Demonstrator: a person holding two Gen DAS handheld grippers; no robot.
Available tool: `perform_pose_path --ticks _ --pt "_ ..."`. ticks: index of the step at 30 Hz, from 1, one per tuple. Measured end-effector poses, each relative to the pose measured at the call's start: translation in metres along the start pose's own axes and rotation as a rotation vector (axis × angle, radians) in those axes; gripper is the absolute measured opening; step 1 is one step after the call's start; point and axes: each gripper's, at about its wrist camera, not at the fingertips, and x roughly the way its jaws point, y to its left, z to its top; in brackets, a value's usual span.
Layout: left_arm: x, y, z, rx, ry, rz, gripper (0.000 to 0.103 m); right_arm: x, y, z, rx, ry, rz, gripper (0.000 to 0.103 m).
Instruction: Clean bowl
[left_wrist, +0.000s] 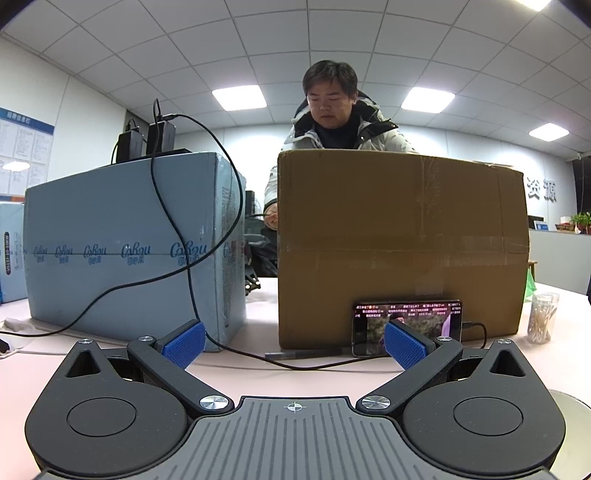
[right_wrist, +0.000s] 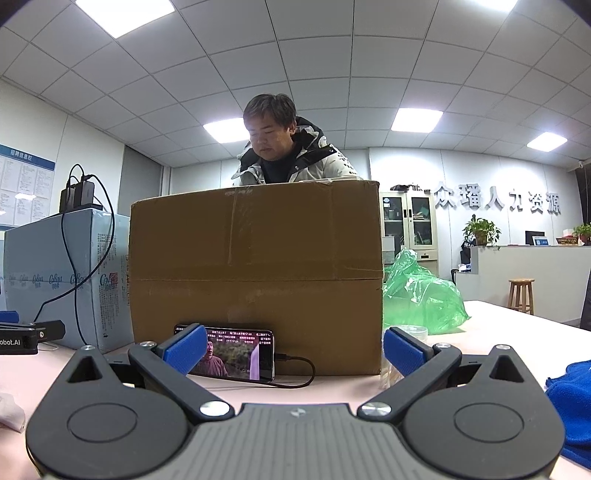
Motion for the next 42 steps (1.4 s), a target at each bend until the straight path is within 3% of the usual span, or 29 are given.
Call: perform_pose_path --ticks 42 --pt "0.0011 0.0043 -0.0001 -0.016 0.006 -0.018 0.103 -0.0013 0.0019 0.0011 -0.022 0.005 0.025 0.103"
